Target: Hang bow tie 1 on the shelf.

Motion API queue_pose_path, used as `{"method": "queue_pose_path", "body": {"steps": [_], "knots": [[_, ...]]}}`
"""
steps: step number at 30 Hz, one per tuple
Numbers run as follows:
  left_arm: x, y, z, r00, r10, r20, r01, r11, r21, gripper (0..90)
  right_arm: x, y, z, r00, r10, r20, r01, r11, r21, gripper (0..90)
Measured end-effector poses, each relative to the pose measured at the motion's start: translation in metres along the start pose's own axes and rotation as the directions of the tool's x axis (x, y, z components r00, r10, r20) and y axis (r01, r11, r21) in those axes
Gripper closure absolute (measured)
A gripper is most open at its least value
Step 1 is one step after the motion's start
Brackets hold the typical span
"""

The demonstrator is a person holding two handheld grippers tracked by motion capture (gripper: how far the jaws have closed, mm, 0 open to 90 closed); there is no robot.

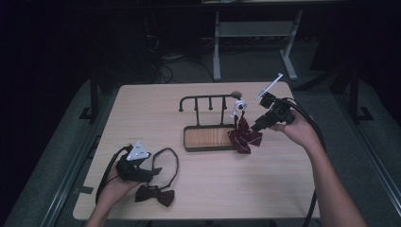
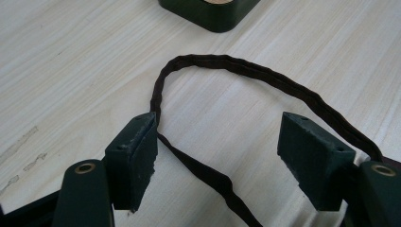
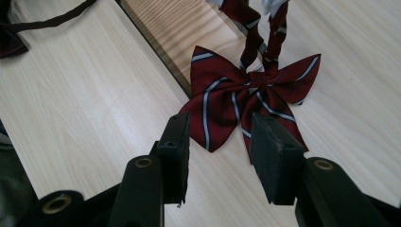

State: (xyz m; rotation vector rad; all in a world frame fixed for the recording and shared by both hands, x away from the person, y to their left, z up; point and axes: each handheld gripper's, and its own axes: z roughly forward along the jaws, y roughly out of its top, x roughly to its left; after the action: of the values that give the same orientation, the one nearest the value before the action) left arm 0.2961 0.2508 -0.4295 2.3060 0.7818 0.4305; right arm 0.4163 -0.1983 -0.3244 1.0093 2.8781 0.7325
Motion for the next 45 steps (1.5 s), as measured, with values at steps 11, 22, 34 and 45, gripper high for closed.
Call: {"method": "queue_pose_path", "body": {"steps": [11, 22, 34, 45], "knots": [[0.0, 0.0, 0.001, 1.0, -0.001, 0.001, 0.001, 1.0, 0.004, 29.8, 0.003, -0.014, 0.004, 0.9999, 0.005, -0.015, -0.005, 1.0, -0.01, 52.1], [0.0, -0.001, 0.002, 1.0, -0.003, -0.002, 0.003, 1.0, 0.004, 29.5, 0.006, -0.031, 0.018, 0.9995, 0.014, -0.027, -0.014, 1.0, 0.003, 44.9], [0.0, -0.001, 0.002, 1.0, -0.007, 0.0, 0.007, 1.0, 0.002, 29.3, 0.007, -0.056, 0.034, 0.999, 0.03, -0.033, -0.029, 1.0, 0.011, 41.5], [0.0, -0.001, 0.002, 1.0, -0.007, 0.0, 0.007, 1.0, 0.006, 29.3, 0.018, -0.073, 0.04, 0.9995, 0.017, -0.026, -0.017, 1.0, 0.0, 38.9]]}}
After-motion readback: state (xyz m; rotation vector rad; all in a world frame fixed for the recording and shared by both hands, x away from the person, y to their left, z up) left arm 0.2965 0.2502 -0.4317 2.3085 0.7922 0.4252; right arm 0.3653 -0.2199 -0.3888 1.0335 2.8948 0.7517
